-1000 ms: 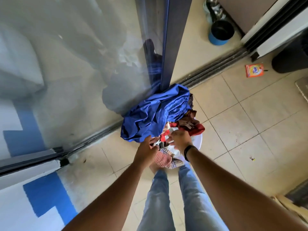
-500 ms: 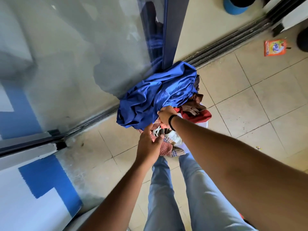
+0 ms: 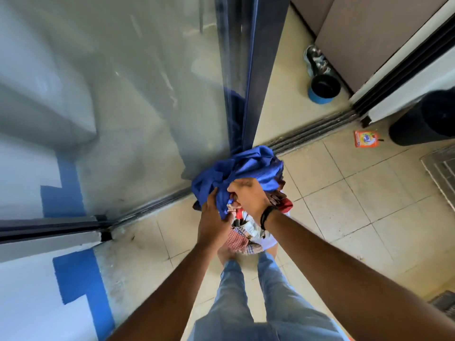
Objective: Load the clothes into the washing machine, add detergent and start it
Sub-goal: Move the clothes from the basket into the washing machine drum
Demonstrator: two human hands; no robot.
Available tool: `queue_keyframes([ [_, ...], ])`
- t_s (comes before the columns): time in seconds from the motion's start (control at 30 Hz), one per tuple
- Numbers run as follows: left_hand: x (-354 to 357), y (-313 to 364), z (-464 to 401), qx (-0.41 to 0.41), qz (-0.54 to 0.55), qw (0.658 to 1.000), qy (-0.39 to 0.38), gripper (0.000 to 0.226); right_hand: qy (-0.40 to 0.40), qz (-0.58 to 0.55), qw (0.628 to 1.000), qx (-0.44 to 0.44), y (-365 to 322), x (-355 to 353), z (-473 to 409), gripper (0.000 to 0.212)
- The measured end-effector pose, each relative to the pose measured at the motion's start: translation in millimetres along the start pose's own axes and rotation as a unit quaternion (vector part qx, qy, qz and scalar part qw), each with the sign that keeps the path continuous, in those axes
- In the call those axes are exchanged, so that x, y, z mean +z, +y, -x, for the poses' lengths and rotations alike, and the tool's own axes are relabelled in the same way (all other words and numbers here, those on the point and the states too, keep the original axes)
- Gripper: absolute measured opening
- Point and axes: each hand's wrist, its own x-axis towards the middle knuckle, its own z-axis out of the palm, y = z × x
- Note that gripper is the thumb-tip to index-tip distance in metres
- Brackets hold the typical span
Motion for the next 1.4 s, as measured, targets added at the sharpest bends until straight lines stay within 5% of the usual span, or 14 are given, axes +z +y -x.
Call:
queue_keyframes([
  [0.17, -30, 67, 46, 0.010, 0.022, 1.000, -0.009, 0.007, -0.070, -0.033, 0.991, -0.112, -50, 7, 64, 0.045],
  [0.3, -47, 92, 66, 0.001, 0.047, 0.998, 0.051, 0.008, -0.129, -0.030, 0.976, -0.174, -90, 3, 106, 0.060],
  [0.37, -50, 96, 64, -0.008, 0.058, 0.992, 0.111, 0.040, -0.152, -0.018, 0.969, -0.193, -110, -9, 124, 0.060],
  [0.53, -62, 130, 65, -0.027, 0.211, 0.962, 0.172, 0.044, -0.155, -0.018, 0.954, -0.255, -123, -49, 145, 0.032],
  [0.67, -62, 146, 69, -0.022, 0.200, 0.965, 0.167, 0.023, -0.068, -0.064, 0.976, -0.195, -88, -86, 127, 0.024],
  [0.83, -73, 174, 85, -0.028, 0.261, 0.941, 0.215, 0.028, -0.039, -0.010, 0.998, -0.044, -14, -114, 88, 0.013],
  [0.97, -89, 205, 103, 0.015, 0.312, 0.915, 0.255, 0.035, -0.038, 0.204, 0.977, -0.049, 24, -116, 73, 0.055],
  [1.2, -120, 254, 144, 0.138, 0.418, 0.860, 0.259, 0.032, -0.026, 0.257, 0.960, -0.108, 30, -108, 52, 0.122],
  [1.27, -129, 269, 157, 0.146, 0.451, 0.848, 0.237, 0.032, -0.018, 0.247, 0.963, -0.103, 47, -106, 20, 0.118],
  [1.4, -141, 297, 178, 0.143, 0.535, 0.809, 0.198, 0.007, -0.017, 0.269, 0.954, -0.132, 21, -91, 35, 0.060],
])
